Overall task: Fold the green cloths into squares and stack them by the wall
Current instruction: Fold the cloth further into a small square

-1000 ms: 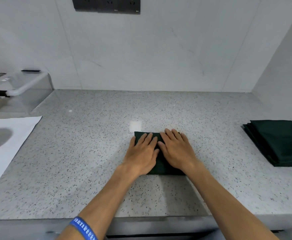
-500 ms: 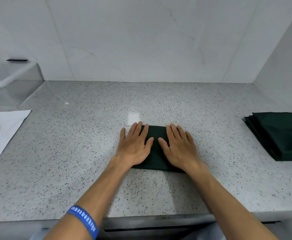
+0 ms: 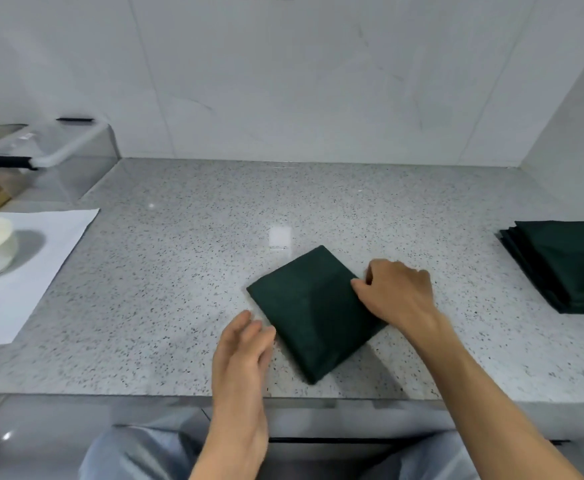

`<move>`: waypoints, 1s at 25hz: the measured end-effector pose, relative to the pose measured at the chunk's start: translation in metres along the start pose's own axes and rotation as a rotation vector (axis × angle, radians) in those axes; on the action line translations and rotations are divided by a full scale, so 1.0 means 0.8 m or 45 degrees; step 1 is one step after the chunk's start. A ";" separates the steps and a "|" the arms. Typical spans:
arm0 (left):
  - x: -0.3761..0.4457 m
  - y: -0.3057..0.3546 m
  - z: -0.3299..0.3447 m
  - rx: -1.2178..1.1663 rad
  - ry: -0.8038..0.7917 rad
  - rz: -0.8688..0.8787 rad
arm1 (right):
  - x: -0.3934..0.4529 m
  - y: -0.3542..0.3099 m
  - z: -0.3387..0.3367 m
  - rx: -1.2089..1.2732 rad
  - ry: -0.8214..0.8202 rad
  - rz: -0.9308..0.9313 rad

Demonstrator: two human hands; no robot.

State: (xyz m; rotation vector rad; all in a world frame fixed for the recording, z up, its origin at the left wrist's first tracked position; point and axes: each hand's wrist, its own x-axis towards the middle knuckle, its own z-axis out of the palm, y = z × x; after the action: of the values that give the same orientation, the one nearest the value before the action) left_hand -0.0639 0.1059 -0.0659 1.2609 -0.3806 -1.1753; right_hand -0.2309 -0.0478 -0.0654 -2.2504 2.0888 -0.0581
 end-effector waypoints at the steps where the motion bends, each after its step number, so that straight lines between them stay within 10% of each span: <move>1: 0.002 0.005 0.000 -0.104 -0.029 -0.097 | -0.008 0.003 -0.001 0.058 -0.034 -0.013; 8: 0.039 0.023 0.014 0.167 -0.202 -0.365 | -0.043 0.041 -0.006 0.668 -0.287 -0.035; 15: 0.051 0.032 0.016 0.053 -0.629 -0.086 | -0.040 0.042 -0.023 1.633 -0.401 0.161; 19: 0.059 0.044 0.014 -0.101 -0.960 -0.077 | -0.050 0.020 -0.026 2.228 -0.886 0.203; 25: 0.081 0.074 0.022 0.075 -1.170 -0.190 | -0.027 0.040 -0.012 2.394 -0.554 0.085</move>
State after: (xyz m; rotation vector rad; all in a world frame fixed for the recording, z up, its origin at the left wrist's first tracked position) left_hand -0.0228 0.0343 -0.0315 0.7319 -1.0057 -1.8488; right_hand -0.2655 -0.0285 -0.0583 -0.8191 0.8489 -0.9203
